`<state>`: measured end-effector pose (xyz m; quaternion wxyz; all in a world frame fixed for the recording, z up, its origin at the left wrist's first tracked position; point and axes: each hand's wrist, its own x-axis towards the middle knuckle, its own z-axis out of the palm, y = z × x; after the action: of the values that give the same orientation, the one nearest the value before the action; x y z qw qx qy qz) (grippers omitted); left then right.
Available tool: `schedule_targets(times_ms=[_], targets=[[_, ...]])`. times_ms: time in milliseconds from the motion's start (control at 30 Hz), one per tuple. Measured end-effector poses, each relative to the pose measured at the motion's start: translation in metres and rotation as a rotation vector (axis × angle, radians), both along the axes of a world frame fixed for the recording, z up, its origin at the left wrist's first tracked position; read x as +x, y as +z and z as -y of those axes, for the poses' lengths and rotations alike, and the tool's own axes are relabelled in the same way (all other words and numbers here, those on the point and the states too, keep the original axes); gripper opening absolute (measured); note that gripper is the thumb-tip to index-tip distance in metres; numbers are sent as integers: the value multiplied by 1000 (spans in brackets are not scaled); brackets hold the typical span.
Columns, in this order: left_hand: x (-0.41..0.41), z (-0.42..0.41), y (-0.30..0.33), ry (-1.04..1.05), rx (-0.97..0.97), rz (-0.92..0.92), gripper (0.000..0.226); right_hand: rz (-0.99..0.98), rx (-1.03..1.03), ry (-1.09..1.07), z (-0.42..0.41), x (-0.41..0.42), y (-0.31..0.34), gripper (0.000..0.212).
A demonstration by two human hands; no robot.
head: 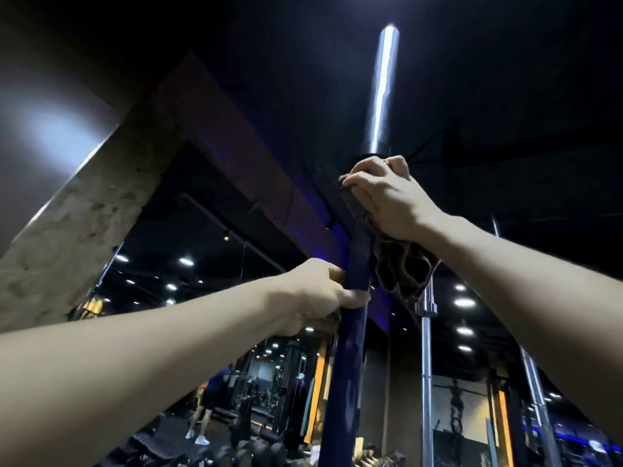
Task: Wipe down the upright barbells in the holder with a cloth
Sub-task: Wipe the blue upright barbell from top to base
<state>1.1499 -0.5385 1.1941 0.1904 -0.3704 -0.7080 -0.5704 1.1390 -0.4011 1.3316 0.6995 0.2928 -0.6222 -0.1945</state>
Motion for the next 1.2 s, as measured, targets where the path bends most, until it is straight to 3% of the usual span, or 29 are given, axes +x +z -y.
schedule_targets(times_ms=[167,300,433,533,667,833,1000,1100,1200], targets=[[-3,1,-1,8,9,4,2,37,-178,92,19,-5,-19,26],[1,2,0,7,26,10,3,-87,18,86,15,-5,-68,26],[1,2,0,4,29,16,3,-68,156,-68,6,4,-39,13],[0,1,0,-2,36,23,12,-25,-31,-88,12,8,-2,22],[-1,0,-1,-9,37,16,14,9,-216,-57,25,4,-7,18],[0,-1,-2,14,53,12,5,-174,-12,-14,20,-6,-69,29],[1,0,-3,27,57,20,9,-138,113,-142,11,-1,-47,9],[1,-1,-2,20,45,27,12,-41,-68,-129,13,4,-11,24],[-1,-1,-1,23,50,32,18,21,-188,-40,19,4,-2,23]])
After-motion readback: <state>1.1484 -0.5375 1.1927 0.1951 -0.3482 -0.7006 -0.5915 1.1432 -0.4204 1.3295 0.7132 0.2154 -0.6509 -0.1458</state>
